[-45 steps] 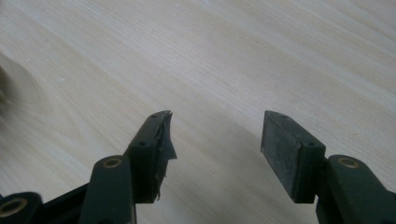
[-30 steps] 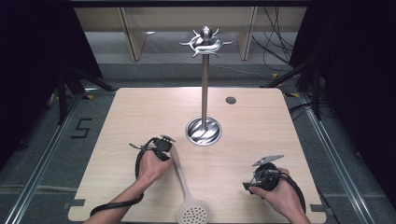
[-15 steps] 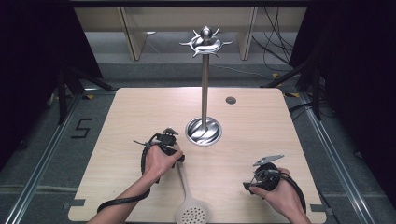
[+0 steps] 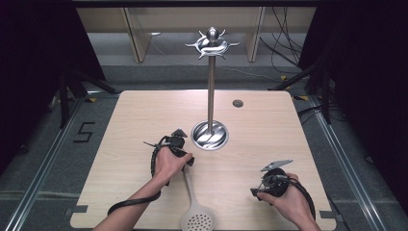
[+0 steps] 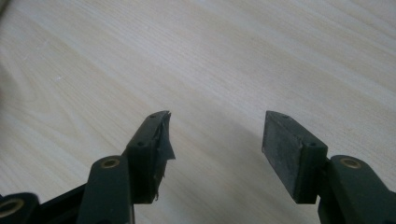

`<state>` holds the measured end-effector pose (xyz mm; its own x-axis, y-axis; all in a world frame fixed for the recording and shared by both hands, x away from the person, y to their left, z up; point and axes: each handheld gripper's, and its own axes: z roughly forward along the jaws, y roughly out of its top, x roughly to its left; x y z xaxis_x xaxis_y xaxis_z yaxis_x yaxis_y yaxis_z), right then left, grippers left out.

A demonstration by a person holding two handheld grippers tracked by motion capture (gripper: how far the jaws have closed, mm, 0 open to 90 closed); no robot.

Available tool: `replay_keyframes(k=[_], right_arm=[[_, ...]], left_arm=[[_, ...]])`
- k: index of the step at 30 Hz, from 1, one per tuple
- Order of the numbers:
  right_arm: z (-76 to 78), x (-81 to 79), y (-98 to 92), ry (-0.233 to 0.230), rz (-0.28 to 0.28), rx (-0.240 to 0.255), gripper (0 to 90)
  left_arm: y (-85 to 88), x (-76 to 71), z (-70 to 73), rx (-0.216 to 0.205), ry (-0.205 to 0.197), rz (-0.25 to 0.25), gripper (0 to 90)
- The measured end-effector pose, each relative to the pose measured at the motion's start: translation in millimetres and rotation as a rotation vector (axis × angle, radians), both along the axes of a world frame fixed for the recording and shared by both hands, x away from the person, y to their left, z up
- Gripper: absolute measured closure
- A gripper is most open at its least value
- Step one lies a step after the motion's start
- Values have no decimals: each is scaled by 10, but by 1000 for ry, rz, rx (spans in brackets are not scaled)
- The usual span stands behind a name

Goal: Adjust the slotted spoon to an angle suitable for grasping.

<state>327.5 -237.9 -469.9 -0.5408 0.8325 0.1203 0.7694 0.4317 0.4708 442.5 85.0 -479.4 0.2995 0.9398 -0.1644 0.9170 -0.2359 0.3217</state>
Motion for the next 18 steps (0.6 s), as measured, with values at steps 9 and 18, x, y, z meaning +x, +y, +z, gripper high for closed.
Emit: replay_keyframes(k=[9, 18], right_arm=[[-7, 7, -9, -1, 7, -4, 420], [-11, 10, -10, -6, 14, -5, 417]], left_arm=[[-69, 3, -15, 47, 18, 3, 473], [-69, 39, -4, 50, 36, -10, 514]])
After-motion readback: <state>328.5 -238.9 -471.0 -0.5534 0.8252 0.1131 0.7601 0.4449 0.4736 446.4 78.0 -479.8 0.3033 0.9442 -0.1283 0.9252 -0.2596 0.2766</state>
